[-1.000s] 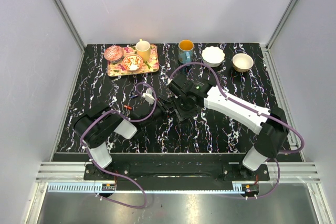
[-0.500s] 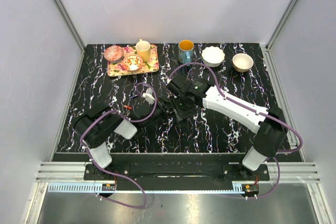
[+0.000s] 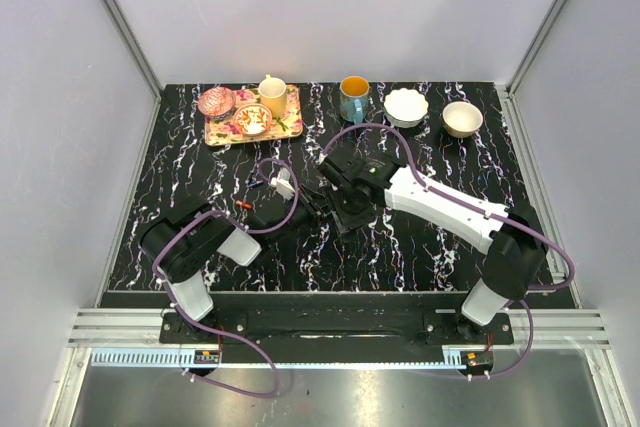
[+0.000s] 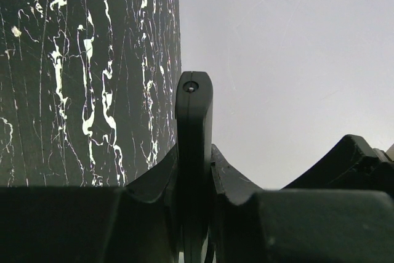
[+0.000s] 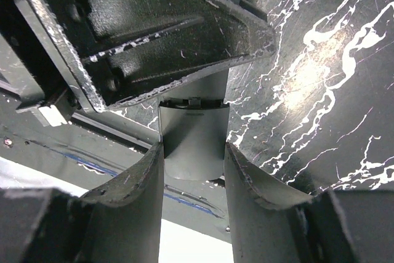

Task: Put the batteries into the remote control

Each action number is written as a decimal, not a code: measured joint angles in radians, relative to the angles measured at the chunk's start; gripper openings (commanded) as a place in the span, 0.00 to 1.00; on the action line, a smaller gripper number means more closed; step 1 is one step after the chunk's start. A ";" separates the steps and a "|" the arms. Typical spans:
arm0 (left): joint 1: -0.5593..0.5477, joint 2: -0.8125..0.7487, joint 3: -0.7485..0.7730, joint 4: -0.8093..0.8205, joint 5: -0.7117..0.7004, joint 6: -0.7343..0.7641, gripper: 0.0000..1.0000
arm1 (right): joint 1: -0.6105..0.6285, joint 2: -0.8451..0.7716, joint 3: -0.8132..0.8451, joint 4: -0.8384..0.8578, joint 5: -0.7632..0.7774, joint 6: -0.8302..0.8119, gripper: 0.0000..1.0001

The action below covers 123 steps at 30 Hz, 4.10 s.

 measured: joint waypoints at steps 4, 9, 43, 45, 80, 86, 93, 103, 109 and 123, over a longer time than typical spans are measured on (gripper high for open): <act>-0.001 0.000 -0.001 0.000 -0.006 0.005 0.00 | 0.000 0.000 -0.014 0.007 -0.002 0.004 0.00; -0.004 0.000 -0.001 0.000 -0.010 0.007 0.00 | 0.000 0.000 -0.014 0.011 -0.012 0.009 0.00; -0.011 0.000 -0.001 0.000 -0.018 0.006 0.00 | 0.000 0.000 -0.025 0.019 -0.016 0.011 0.35; -0.011 0.000 -0.001 0.000 -0.018 0.006 0.00 | 0.000 0.000 -0.025 0.020 -0.016 0.011 0.38; -0.013 0.000 -0.001 0.000 -0.017 0.006 0.00 | 0.000 -0.024 0.016 0.014 0.009 0.015 0.67; -0.013 0.000 -0.001 0.000 -0.017 0.006 0.00 | -0.006 -0.114 0.038 0.000 0.027 0.023 0.69; -0.012 -0.006 -0.001 0.000 -0.011 -0.002 0.00 | -0.150 -0.425 -0.245 0.182 -0.008 0.091 0.74; 0.022 -0.055 -0.018 0.001 0.111 -0.063 0.00 | -0.237 -0.612 -0.645 0.575 -0.294 0.249 0.82; 0.022 -0.074 -0.019 0.001 0.157 -0.081 0.00 | -0.264 -0.640 -0.724 0.763 -0.406 0.304 0.81; 0.022 -0.106 -0.018 0.002 0.186 -0.083 0.00 | -0.270 -0.576 -0.843 1.005 -0.555 0.372 0.68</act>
